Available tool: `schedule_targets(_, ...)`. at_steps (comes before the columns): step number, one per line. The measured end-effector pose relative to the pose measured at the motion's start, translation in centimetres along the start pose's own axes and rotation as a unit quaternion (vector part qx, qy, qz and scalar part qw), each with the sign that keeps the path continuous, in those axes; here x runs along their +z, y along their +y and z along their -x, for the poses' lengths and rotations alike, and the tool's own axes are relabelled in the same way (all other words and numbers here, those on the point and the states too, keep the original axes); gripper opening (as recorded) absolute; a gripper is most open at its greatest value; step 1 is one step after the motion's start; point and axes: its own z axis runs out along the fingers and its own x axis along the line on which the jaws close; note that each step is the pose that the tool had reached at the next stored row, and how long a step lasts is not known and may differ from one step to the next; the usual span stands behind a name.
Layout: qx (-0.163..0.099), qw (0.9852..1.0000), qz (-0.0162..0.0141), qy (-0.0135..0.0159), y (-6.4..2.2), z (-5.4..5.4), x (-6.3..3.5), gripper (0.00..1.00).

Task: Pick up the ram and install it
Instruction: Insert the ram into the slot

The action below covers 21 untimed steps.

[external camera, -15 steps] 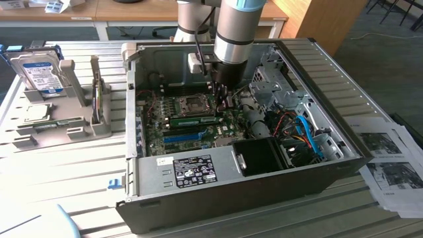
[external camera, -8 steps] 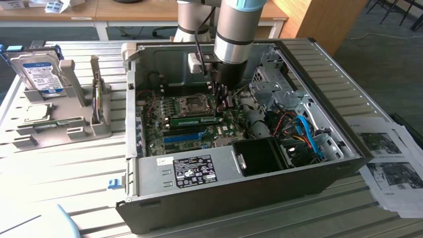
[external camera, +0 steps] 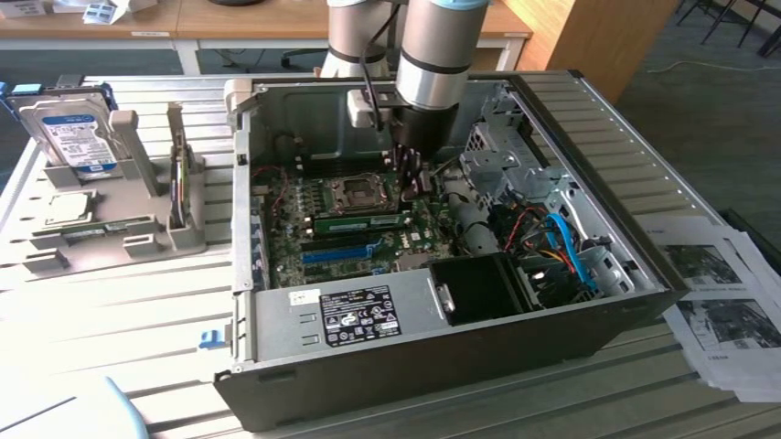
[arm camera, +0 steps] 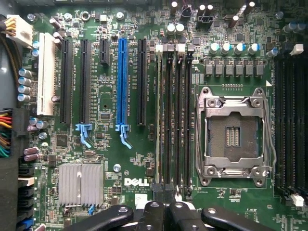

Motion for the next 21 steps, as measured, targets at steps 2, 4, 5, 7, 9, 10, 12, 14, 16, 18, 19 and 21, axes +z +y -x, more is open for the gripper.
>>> schedule_targets(2,0.000,1.0000,0.0000,0.0000,0.01,-0.01,-0.20,0.09)
schedule_targets(4,0.000,1.0000,0.0001,0.0000,0.01,-0.02,-0.38,0.09)
schedule_targets(5,0.000,1.0000,0.0001,0.0000,0.01,-0.02,-0.48,0.09)
schedule_targets(7,0.000,1.0000,0.0001,0.0000,0.02,-0.03,-0.68,0.09)
schedule_targets(9,0.000,1.0000,0.0002,0.0000,0.03,-0.04,-0.83,0.09)
schedule_targets(10,0.000,1.0000,0.0001,-0.0001,0.02,-0.04,-0.85,0.09)
schedule_targets(12,0.000,1.0000,0.0001,-0.0001,0.02,-0.04,-0.85,0.09)
schedule_targets(14,0.000,1.0000,0.0002,0.0000,0.02,-0.04,-0.85,0.09)
schedule_targets(16,0.000,1.0000,0.0002,0.0000,0.02,-0.04,-0.85,0.09)
schedule_targets(18,0.000,1.0000,0.0002,0.0002,0.03,-0.05,-0.90,0.09)
schedule_targets(19,0.000,1.0000,0.0002,0.0002,0.03,-0.05,-0.96,0.09)
schedule_targets(21,0.000,1.0000,0.0002,0.0001,0.03,-0.05,-1.05,0.09)
